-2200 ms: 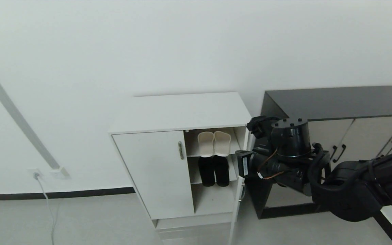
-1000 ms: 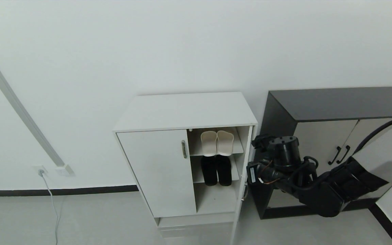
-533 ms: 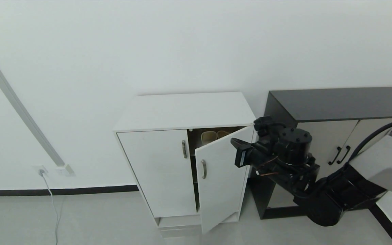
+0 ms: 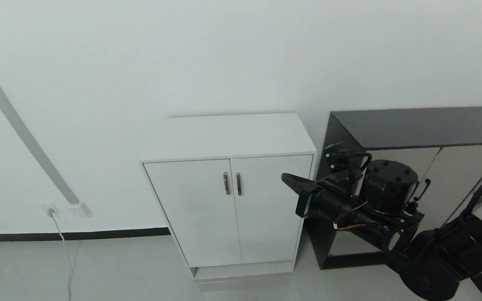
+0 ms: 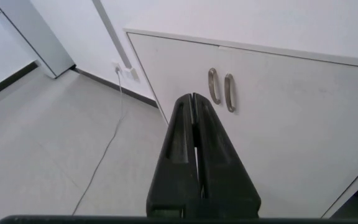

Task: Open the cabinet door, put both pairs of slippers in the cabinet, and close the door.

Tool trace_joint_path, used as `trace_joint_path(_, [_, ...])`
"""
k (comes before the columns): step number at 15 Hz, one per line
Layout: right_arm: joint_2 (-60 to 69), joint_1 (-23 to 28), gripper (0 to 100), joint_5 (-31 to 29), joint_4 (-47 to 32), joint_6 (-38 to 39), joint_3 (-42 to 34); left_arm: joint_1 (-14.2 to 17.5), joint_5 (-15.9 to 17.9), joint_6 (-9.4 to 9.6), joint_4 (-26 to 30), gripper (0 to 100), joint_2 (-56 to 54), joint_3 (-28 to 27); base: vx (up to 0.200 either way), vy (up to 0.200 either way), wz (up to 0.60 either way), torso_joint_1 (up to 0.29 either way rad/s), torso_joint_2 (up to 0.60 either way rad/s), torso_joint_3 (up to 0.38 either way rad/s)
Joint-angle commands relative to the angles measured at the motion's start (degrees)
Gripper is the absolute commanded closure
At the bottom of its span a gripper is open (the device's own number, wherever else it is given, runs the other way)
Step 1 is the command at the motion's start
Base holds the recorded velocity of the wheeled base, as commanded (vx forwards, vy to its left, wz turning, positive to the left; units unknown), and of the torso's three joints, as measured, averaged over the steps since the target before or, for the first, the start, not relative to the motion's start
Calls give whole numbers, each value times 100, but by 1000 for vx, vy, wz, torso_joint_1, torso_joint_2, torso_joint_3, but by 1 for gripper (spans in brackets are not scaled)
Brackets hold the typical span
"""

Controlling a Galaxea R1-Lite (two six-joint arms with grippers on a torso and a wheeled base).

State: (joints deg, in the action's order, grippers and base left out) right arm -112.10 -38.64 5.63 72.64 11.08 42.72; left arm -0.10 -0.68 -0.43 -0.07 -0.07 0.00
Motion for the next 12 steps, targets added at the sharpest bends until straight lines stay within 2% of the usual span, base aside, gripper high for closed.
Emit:
trace_joint_path(1, [48, -3, 100, -1, -5, -1, -9, 1, -11, -10, -1, 100, 7, 0, 0, 0, 0, 0, 0, 0])
trace_joint_path(8, [13, -3, 100, -9, -22, -27, -88, 1, -2, -1, -1, 100, 7, 0, 0, 0, 0, 0, 0, 0])
trace_joint_path(12, [-207, -64, 100, -27, -13, -80, -317, 1, -2, 8, -1, 100, 7, 0, 200, 0, 0, -1, -4, 6])
